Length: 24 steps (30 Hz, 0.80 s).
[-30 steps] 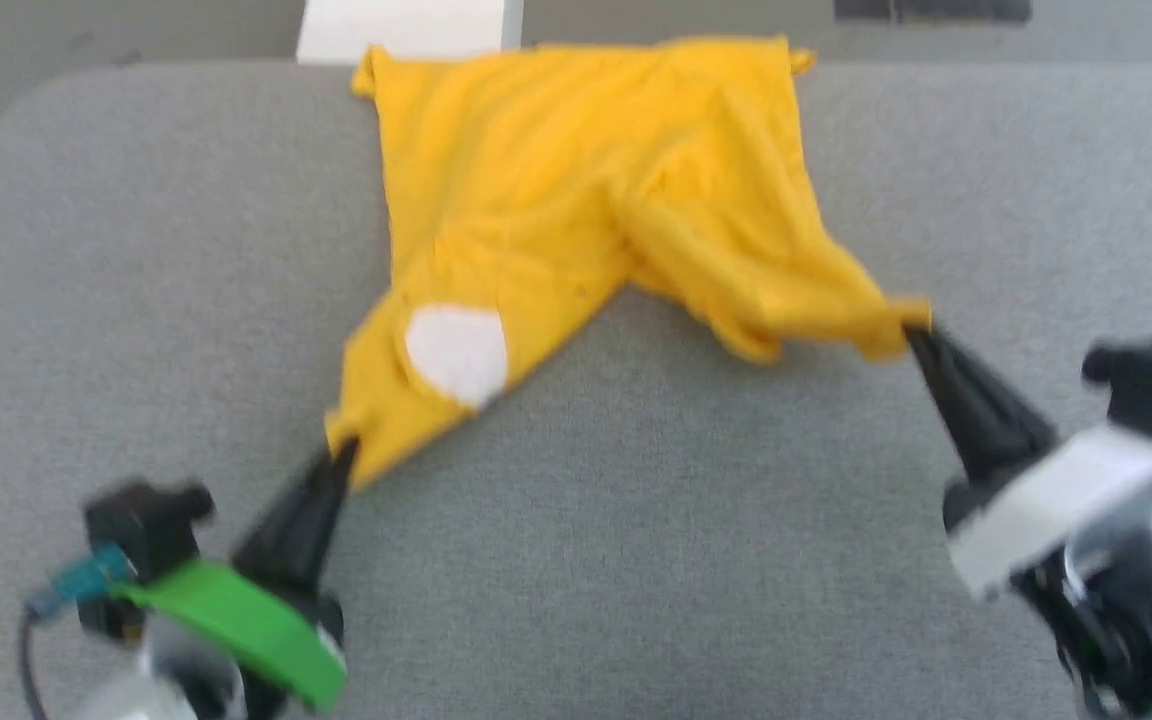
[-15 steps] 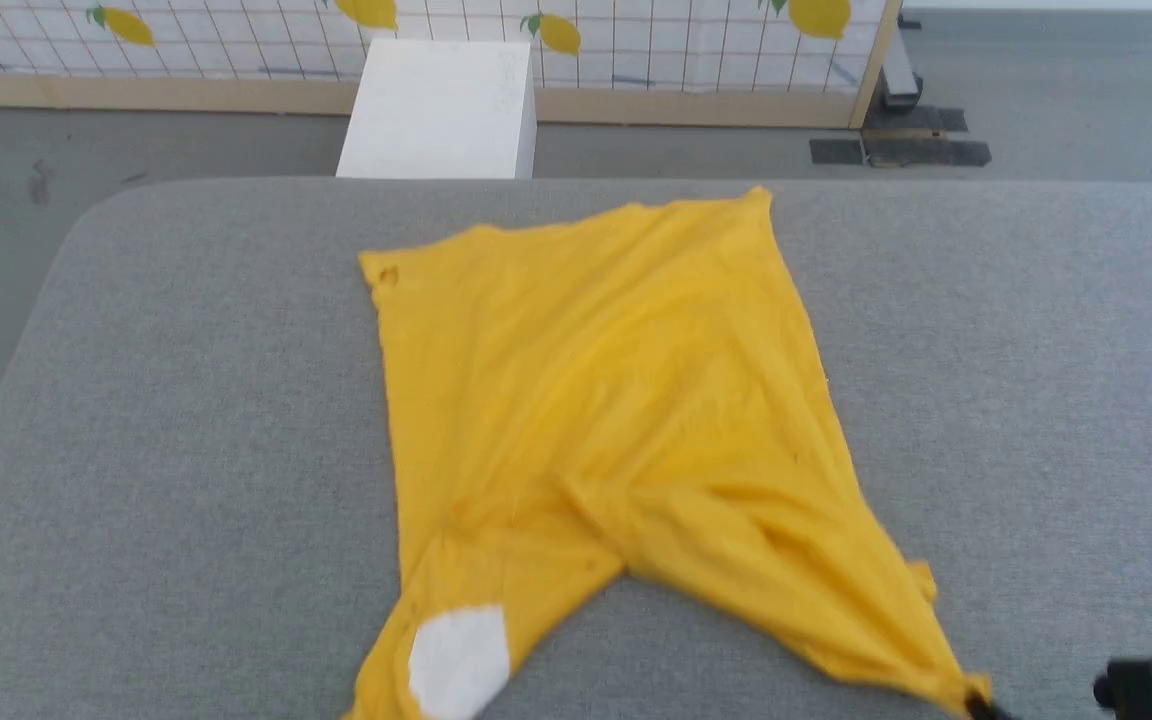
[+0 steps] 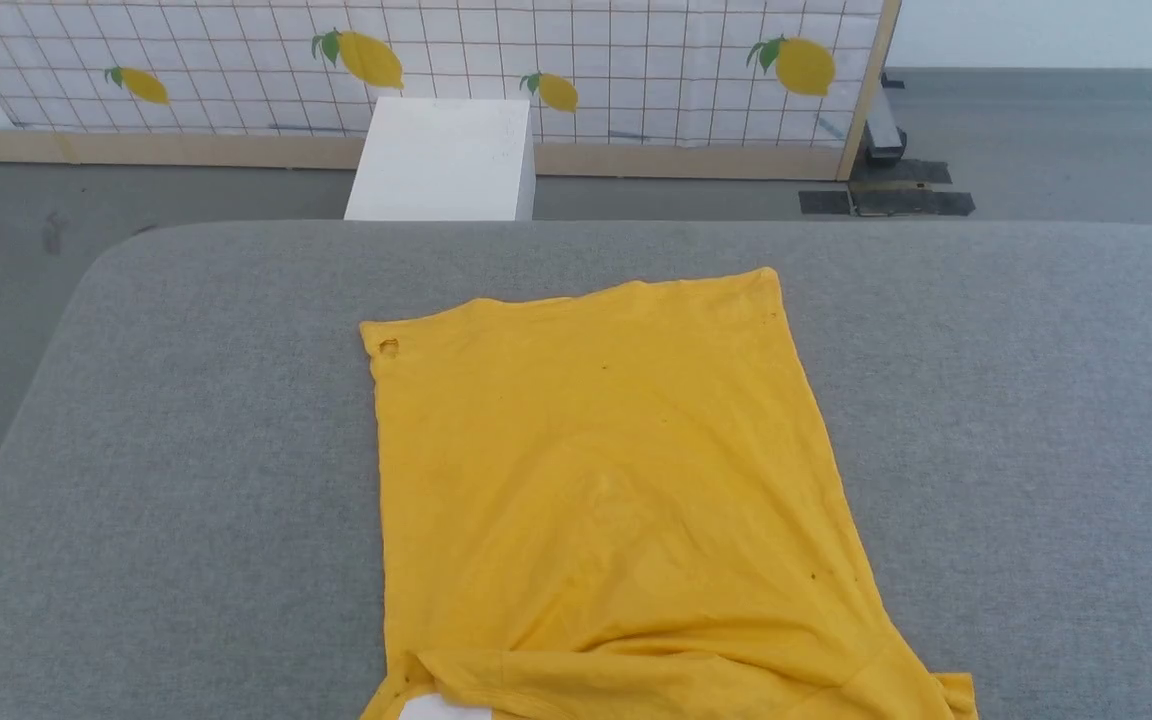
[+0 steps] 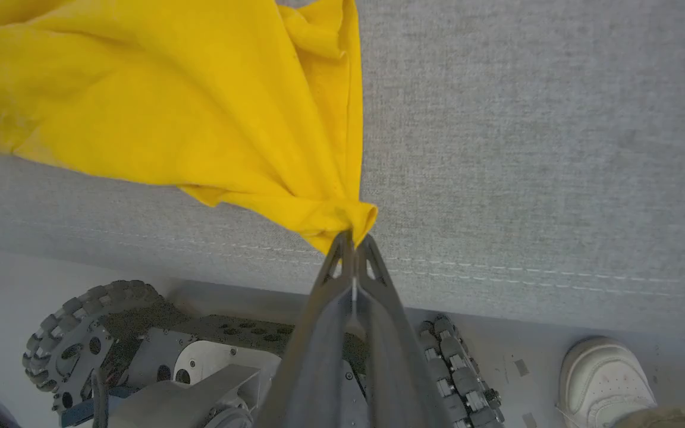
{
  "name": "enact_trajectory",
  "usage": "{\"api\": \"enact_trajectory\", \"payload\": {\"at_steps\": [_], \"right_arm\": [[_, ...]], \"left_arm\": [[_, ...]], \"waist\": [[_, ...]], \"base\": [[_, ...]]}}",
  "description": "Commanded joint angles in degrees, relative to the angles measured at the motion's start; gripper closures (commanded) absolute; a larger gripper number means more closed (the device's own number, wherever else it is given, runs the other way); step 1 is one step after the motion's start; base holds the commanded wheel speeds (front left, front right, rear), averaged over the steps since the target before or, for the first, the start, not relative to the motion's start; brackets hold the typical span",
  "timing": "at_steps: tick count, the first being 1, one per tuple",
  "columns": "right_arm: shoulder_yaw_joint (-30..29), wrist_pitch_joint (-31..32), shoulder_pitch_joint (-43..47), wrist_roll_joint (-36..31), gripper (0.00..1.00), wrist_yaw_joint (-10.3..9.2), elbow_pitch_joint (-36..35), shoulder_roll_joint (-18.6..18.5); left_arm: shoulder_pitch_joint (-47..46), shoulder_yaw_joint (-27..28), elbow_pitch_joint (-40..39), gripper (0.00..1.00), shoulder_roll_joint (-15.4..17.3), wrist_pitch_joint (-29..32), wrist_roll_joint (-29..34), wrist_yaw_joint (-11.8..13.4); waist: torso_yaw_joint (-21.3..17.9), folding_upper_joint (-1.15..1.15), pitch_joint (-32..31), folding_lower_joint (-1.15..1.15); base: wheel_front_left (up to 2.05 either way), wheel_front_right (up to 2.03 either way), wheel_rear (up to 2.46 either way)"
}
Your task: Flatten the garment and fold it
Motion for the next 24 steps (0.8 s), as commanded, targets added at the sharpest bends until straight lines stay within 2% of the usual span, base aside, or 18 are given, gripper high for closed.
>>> {"api": "enact_trajectory", "payload": {"at_steps": [1,2,3,6,12,17,19,24], "right_arm": [[-0.24,-0.95,-0.93,0.12,1.00,-0.08,-0.49,0.41],[-0.33,-1.45,-1.31,-0.13,0.27,-0.08,-0.65,0.53],[-0.59,-2.04,-1.85,-0.27,0.00,-0.08,-0.81,0.86],[-0.83,-2.76,-3.49,0.07,0.00,-0.08,-1.86,1.65],[-1.78,-1.73,-11.98,1.21,0.00,-0.08,-8.41,0.28],[-7.10,1.09,-26.75,-3.31,0.00,-0.08,-12.24,-0.61],[-8.26,2.82,-34.08,-5.62,0.00,-0.08,-12.54,0.10],[-6.89,7.93,-53.05,-12.36,0.00,-0.08,-7.77,1.20]], "left_arm": [[0.02,0.90,-0.92,1.00,0.43,-1.21,0.46,0.45],[-0.08,1.30,-1.63,1.00,0.39,-1.89,0.64,0.60],[-0.19,1.90,-2.59,1.00,0.24,-2.86,0.79,0.79],[-0.54,3.14,-5.38,1.00,0.09,-4.83,1.02,0.73],[-1.79,4.96,-12.12,1.00,0.24,-7.13,1.80,0.73],[-3.86,5.46,-15.54,1.00,1.19,-7.50,3.68,0.48],[-5.13,5.51,-16.35,1.00,1.35,-7.54,4.44,0.14],[-8.45,5.53,-17.84,1.00,1.14,-7.85,5.91,-1.03]], "waist": [[0.03,0.00,-0.18,0.01],[0.06,0.00,-0.22,0.01],[0.10,0.00,-0.24,0.01],[0.42,0.00,0.21,0.01],[1.69,0.00,4.13,0.01],[3.76,0.00,9.76,0.01],[4.74,0.00,12.07,0.01],[7.01,0.00,17.88,0.01]], "base": [[0.00,0.00,0.00],[0.00,0.00,0.00],[0.00,0.00,0.00],[0.00,0.00,0.00],[0.00,0.00,0.00],[0.00,0.00,0.00],[0.00,0.00,0.00],[0.00,0.00,0.00]]}}
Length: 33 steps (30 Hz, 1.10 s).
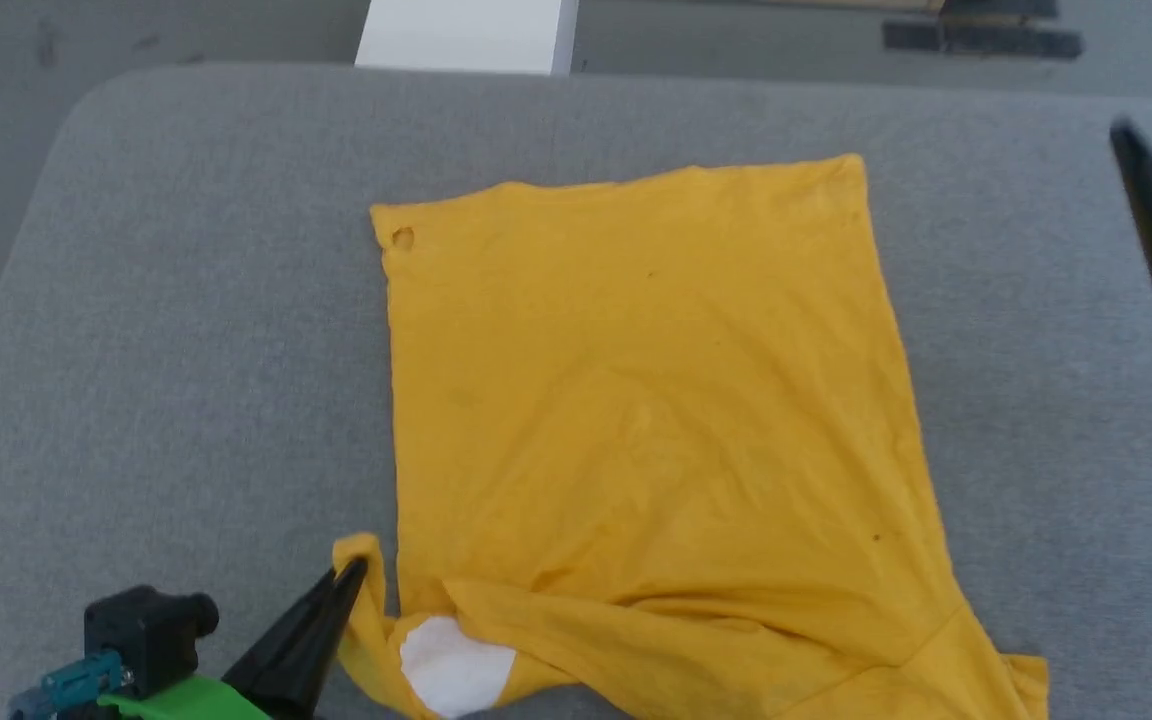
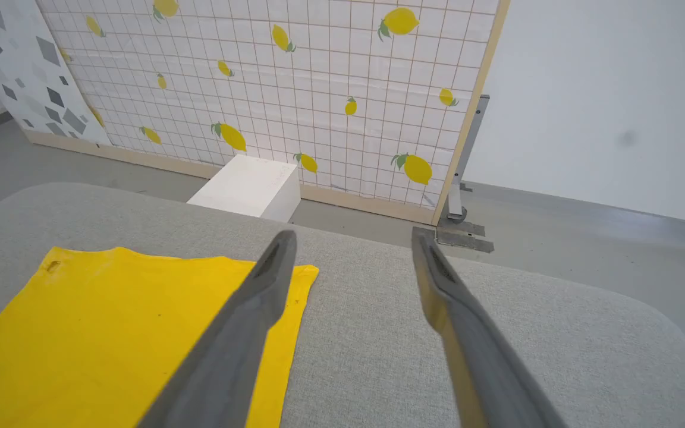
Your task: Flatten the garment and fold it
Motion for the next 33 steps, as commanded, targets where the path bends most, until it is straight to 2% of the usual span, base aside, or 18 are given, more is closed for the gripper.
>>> {"api": "enact_trajectory", "payload": {"at_steps": [1,5,12,19,25,26,27,28,33], "right_arm": [[0.54,1.21,-3.83,-1.08,0.00,-0.08,2.52,1.25],[1.23,4.84,-14.82,-5.70,0.00,-0.08,10.48,3.54],[-4.12,9.33,-26.73,-14.94,0.00,-0.08,21.53,8.29],[-7.55,13.31,-29.67,-20.10,0.00,-0.08,27.09,10.41],[-9.02,17.11,-29.08,-20.86,0.00,-0.08,29.76,11.58],[-9.07,17.18,-28.98,-21.27,0.47,-0.08,29.90,11.58],[-9.13,17.00,-28.98,-21.59,0.86,-0.08,29.95,11.57],[-9.21,16.55,-29.02,-21.91,1.00,-0.08,29.97,11.53],[-8.12,13.62,-29.21,-20.91,1.00,-0.08,29.99,11.13]], "left_arm": [[-1.51,0.26,-0.24,1.00,0.00,-0.43,0.69,-0.48],[-3.71,0.00,-0.85,1.00,-0.54,-0.73,1.55,-1.37],[-7.57,-1.04,-0.80,1.00,-1.71,-1.02,3.10,-3.24],[-10.25,-2.12,0.75,1.00,-3.42,-1.49,3.43,-4.96],[-11.59,-2.65,2.51,1.00,-4.44,-1.86,3.26,-5.97],[-11.75,-2.69,2.73,1.00,-4.54,-1.90,3.24,-6.07],[-11.85,-2.70,2.88,1.00,-4.63,-1.95,3.22,-6.11],[-11.94,-2.70,3.03,1.00,-4.75,-2.02,3.16,-6.12],[-11.62,-2.34,3.50,1.00,-4.53,-2.62,3.45,-5.74]], "waist": [[3.60,0.00,6.45,0.00],[5.12,0.00,10.58,0.00],[8.02,0.00,17.25,0.00],[10.29,0.00,20.63,0.00],[11.42,0.00,21.40,0.00],[11.52,0.00,21.44,0.00],[11.56,0.00,21.43,0.00],[11.53,0.00,21.34,0.00],[9.82,0.00,18.98,0.00]], "base": [[0.00,0.00,0.00],[0.00,0.00,0.00],[0.00,0.00,0.00],[0.00,0.00,0.00],[0.00,0.00,0.00],[0.00,0.00,0.00],[0.00,0.00,0.00],[0.00,0.00,0.00],[0.00,0.00,0.00]]}}
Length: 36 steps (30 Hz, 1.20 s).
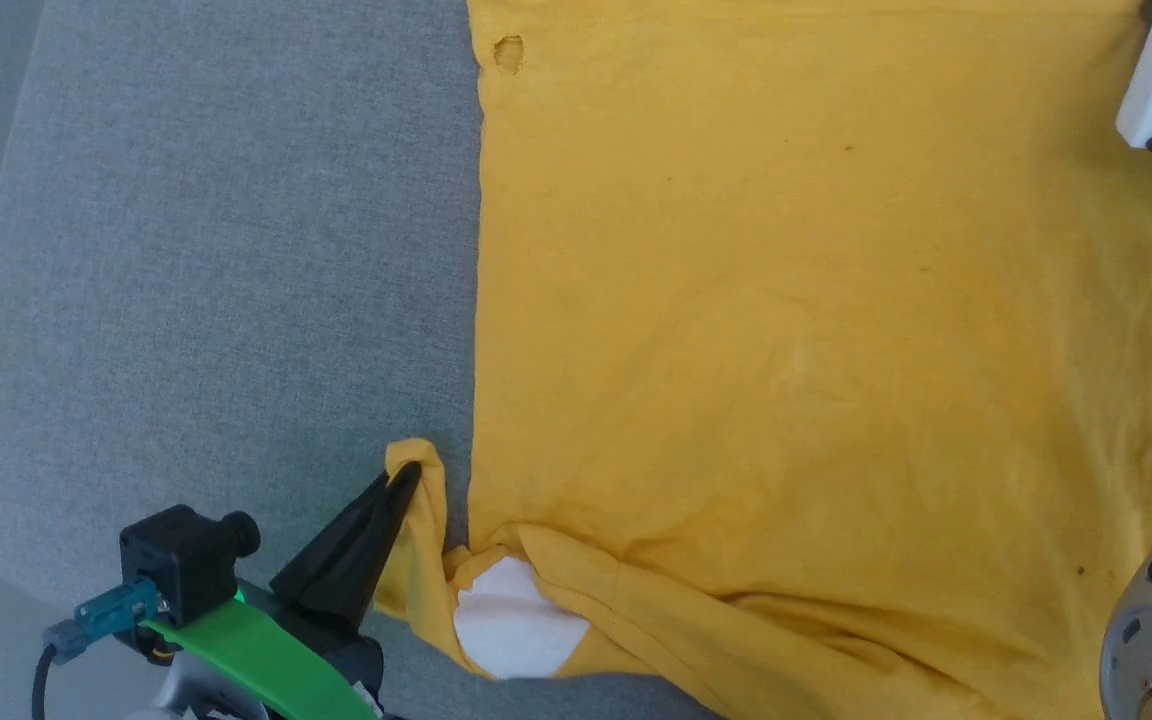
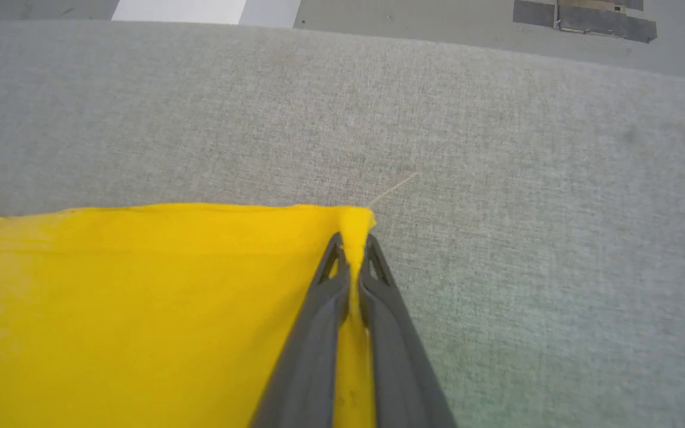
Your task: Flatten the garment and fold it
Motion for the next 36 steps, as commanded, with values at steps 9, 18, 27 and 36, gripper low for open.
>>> {"api": "enact_trajectory", "payload": {"at_steps": [9,18,27,36], "right_arm": [[-5.37,-8.31,9.60,11.70,1.00,-0.08,-6.37,-5.49],[-26.18,-8.66,47.91,22.67,1.00,-0.08,-21.67,-1.20],[-24.11,-10.64,66.15,29.94,1.00,-0.08,-16.87,2.47],[-15.76,-17.35,61.43,29.12,0.00,-0.08,-27.06,2.50]], "left_arm": [[2.52,1.03,-2.46,1.00,1.78,-0.21,0.91,3.38],[5.50,0.31,-4.65,1.00,2.29,0.30,0.91,5.20],[7.68,0.14,-3.92,1.00,2.45,0.17,0.39,6.29],[6.82,-1.43,-3.68,1.00,1.71,1.23,0.47,5.72]], "waist": [[-9.32,0.00,-13.78,-0.01],[-15.50,0.00,-18.59,-0.01],[-18.75,0.00,-21.09,-0.01],[-18.13,0.00,-22.87,-0.01]], "base": [[0.00,0.00,0.00],[0.00,0.00,0.00],[0.00,0.00,0.00],[0.00,0.00,0.00]]}}
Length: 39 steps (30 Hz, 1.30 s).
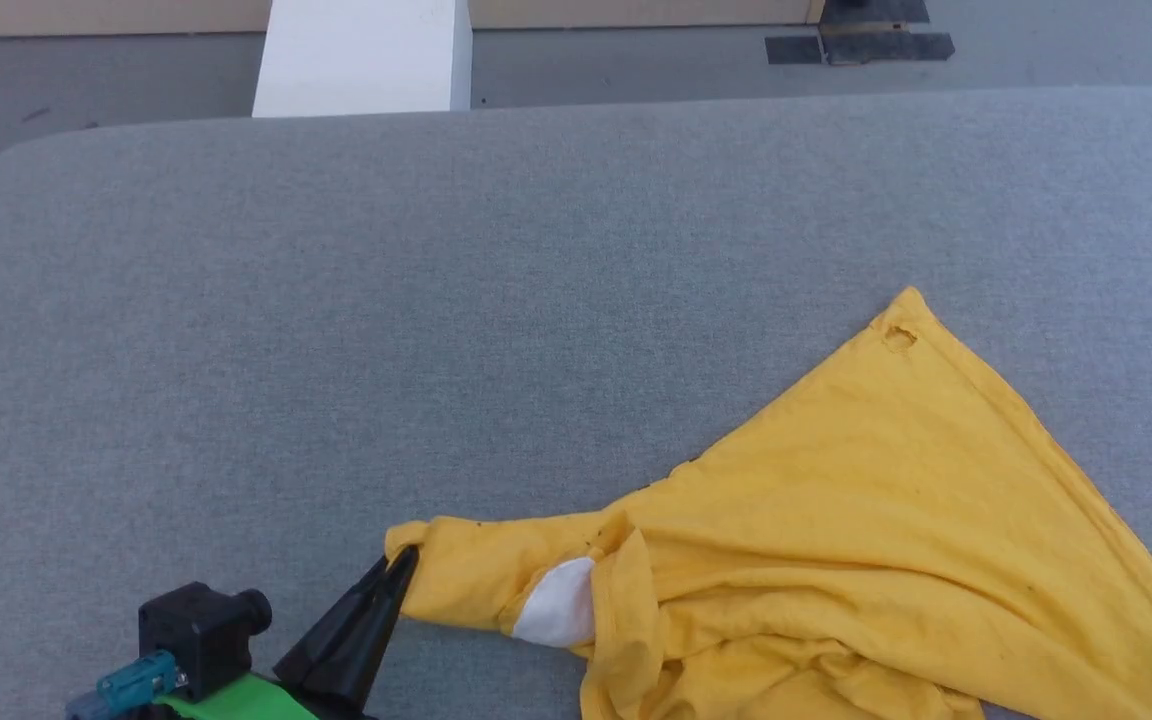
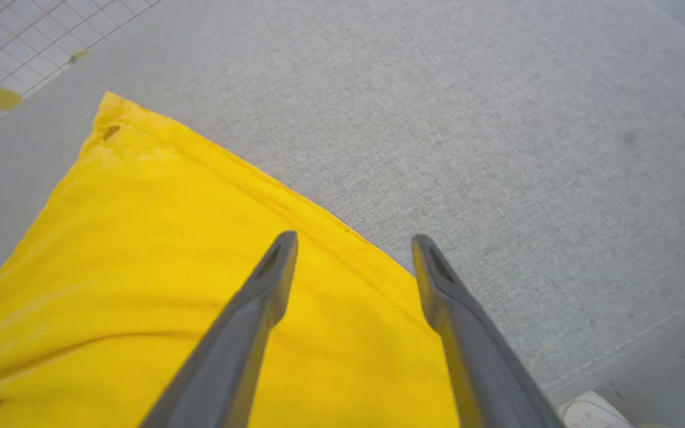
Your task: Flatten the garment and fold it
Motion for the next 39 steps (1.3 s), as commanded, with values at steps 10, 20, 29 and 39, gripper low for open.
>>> {"api": "enact_trajectory", "payload": {"at_steps": [10,20,29,39], "right_arm": [[9.22,7.40,-20.15,-9.36,0.00,-0.08,-11.04,-3.09],[14.41,12.96,-33.00,-17.14,0.00,-0.08,3.68,-4.45],[15.07,14.12,-34.78,-18.92,0.00,-0.08,8.54,-5.08],[16.73,18.27,-35.25,-18.75,1.00,-0.08,9.25,-6.51]], "left_arm": [[-3.47,-0.60,-1.07,1.00,-0.95,-0.07,1.42,-1.35],[-9.13,-1.15,-0.98,1.00,-2.23,0.34,2.40,-3.88],[-11.38,-0.86,0.24,1.00,-2.56,0.19,2.37,-4.83],[-12.14,-0.70,1.39,1.00,-2.69,0.04,2.04,-5.16]], "waist": [[3.63,0.00,4.94,0.01],[7.52,0.00,13.21,0.01],[9.44,0.00,16.51,0.01],[9.68,0.00,16.84,0.01]], "base": [[0.00,0.00,0.00],[0.00,0.00,0.00],[0.00,0.00,0.00],[0.00,0.00,0.00]]}}
